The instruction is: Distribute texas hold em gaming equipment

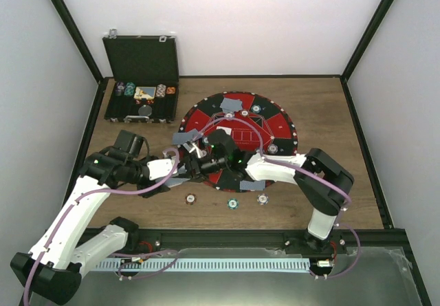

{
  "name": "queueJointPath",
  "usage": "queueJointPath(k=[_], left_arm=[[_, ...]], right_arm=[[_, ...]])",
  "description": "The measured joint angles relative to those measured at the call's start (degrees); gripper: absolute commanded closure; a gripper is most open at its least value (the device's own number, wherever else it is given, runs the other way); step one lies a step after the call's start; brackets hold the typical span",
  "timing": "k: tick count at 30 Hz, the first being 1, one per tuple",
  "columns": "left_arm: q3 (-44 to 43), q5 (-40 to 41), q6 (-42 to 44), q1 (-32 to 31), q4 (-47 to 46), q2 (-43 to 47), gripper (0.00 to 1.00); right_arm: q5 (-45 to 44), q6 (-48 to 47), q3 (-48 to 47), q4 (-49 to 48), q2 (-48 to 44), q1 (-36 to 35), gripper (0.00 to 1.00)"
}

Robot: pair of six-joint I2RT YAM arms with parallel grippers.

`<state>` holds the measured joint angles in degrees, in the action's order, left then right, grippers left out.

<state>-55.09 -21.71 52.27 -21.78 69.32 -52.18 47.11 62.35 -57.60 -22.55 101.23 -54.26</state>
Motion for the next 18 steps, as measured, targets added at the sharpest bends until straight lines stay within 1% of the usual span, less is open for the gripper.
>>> queueJointPath(k=[4,7,12,16,18], left_arm=[[0.0,0.0,0.0,0.0,-0.3,0.0,0.91],[0.0,0.0,0.0,0.0,-0.2,0.0,0.91],[0.0,0.0,0.0,0.0,-0.2,0.0,0.9],[0.0,0.0,0.0,0.0,0.0,-0.1,0.9],[0.0,0.0,0.0,0.0,0.0,-0.2,0.9]], right_arm=[[-0.2,-1.7,0.9,2.0,-2.3,1.3,0.49],[-0.7,-2.6,2.0,3.6,-4.3,2.2,0.55],[-1.4,-3.9,3.3,5.4,-7.5,3.5,0.74],[-2.4,-4.4,3.5,7.1,-9.3,3.7,0.85],[-2.9,-4.7,3.5,8.0,-10.1,3.7,0.88]])
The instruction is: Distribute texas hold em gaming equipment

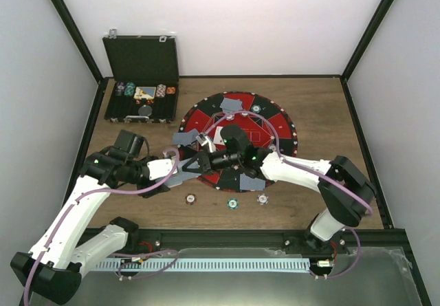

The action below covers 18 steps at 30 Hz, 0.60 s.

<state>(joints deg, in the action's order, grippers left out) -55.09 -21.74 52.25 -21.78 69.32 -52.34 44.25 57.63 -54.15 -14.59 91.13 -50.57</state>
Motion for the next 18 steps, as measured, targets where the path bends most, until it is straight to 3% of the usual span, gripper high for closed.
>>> queueJointPath(k=[11,18], left_arm=[[0.0,0.0,0.0,0.0,0.0,0.0,0.9],[0.0,0.0,0.0,0.0,0.0,0.1,0.9]], right_arm=[[-1.9,-3.5,0.0,7.6,-5.4,2.8,0.99],[-2.7,-10.9,-2.4,18.1,-7.1,10.8,0.99]])
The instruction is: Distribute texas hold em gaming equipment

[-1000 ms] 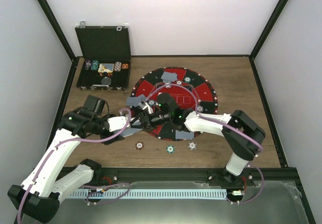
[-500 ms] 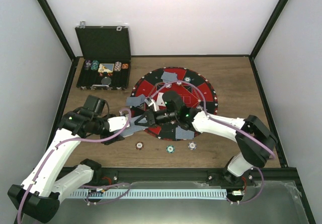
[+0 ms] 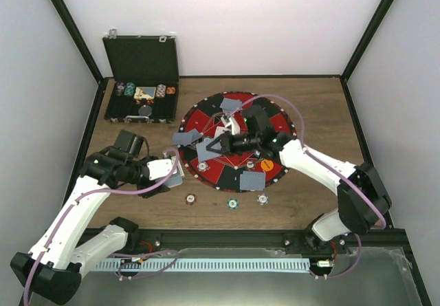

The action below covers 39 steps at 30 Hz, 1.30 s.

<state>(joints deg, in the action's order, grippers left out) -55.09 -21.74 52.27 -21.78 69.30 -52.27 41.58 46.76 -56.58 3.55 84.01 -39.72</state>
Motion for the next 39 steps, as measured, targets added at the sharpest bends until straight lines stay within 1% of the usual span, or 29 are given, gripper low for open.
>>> queueJointPath(k=[2,5,7,9,13,16,19,22,26,27,28,30,33,34,36,37,39], left_arm=[[0.0,0.0,0.0,0.0,0.0,0.0,0.9],[0.0,0.0,0.0,0.0,0.0,0.0,0.9],[0.0,0.0,0.0,0.0,0.0,0.0,0.9],[0.0,0.0,0.0,0.0,0.0,0.0,0.9],[0.0,0.2,0.0,0.0,0.3,0.2,0.9],[0.0,0.4,0.0,0.0,0.7,0.6,0.9],[0.0,0.7,0.0,0.0,0.9,1.2,0.9],[0.0,0.7,0.0,0.0,1.2,1.4,0.9],[0.0,0.8,0.0,0.0,1.4,1.4,0.9],[0.0,0.9,0.0,0.0,1.4,1.5,0.9],[0.0,0.9,0.0,0.0,1.5,1.5,0.9],[0.0,1.1,0.0,0.0,1.5,1.6,0.9],[0.0,1.2,0.0,0.0,1.6,1.6,0.9],[0.0,1.1,0.0,0.0,1.6,1.6,0.9],[0.0,1.1,0.0,0.0,1.6,1.6,0.9],[0.0,1.2,0.0,0.0,1.6,1.6,0.9],[-0.2,1.2,0.0,0.0,1.7,1.6,0.89]], right_arm=[[-1.5,-3.8,-3.5,5.0,0.7,1.9,0.99],[-7.2,-10.6,-12.6,12.3,4.5,3.3,0.99],[-13.9,-15.1,-18.9,16.3,8.1,3.5,0.99],[-23.2,-19.4,-24.2,19.5,12.2,3.5,0.99],[-43.3,-27.5,-29.4,23.6,20.0,1.8,0.99],[-60.8,-36.0,-30.3,22.6,26.2,-1.3,0.99],[-73.8,-45.5,-30.0,18.9,32.1,-5.0,0.99],[-81.1,-53.2,-29.1,15.2,36.4,-7.3,0.99],[-86.0,-59.8,-27.5,10.6,38.5,-7.7,0.99],[-86.8,-61.2,-26.8,9.4,38.6,-7.7,0.98],[-87.3,-62.2,-26.3,8.4,38.7,-7.7,0.94],[-88.1,-63.9,-24.4,6.1,38.7,-7.7,0.8],[-87.9,-64.6,-22.3,5.5,38.7,-8.2,0.48],[-87.4,-64.5,-21.7,5.7,38.7,-8.5,0.4],[-86.8,-63.8,-20.7,5.9,38.7,-9.2,0.31],[-87.2,-63.6,-20.2,5.6,38.3,-9.5,0.29],[-85.3,-62.5,-19.3,6.1,36.6,-9.6,0.23]])
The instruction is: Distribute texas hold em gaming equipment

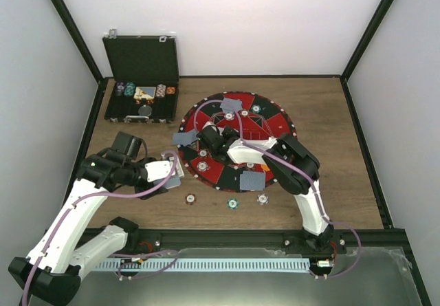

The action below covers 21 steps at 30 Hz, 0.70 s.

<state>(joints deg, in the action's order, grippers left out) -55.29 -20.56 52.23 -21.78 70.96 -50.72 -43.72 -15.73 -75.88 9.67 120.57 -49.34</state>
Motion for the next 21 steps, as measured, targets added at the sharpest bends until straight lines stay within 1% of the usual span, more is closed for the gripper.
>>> queueJointPath(k=[5,10,16,18,21], left_arm=[[-0.6,-0.1,-0.2,0.0,0.3,0.0,0.89],[-0.7,-0.1,-0.2,0.0,0.4,0.0,0.89],[-0.9,-0.1,-0.5,0.0,0.4,0.0,0.89],[-0.9,-0.1,-0.6,0.0,0.4,0.0,0.89],[-0.9,-0.1,-0.6,0.0,0.4,0.0,0.89]], right_arm=[[4.3,3.2,2.9,2.7,-3.8,-0.2,0.14],[8.9,7.3,4.0,7.5,-7.2,-0.3,0.14],[15.6,14.9,3.9,12.2,-13.6,0.5,0.16],[19.8,18.9,3.5,14.1,-16.6,1.2,0.16],[30.4,27.2,3.3,15.8,-22.3,3.9,0.13]])
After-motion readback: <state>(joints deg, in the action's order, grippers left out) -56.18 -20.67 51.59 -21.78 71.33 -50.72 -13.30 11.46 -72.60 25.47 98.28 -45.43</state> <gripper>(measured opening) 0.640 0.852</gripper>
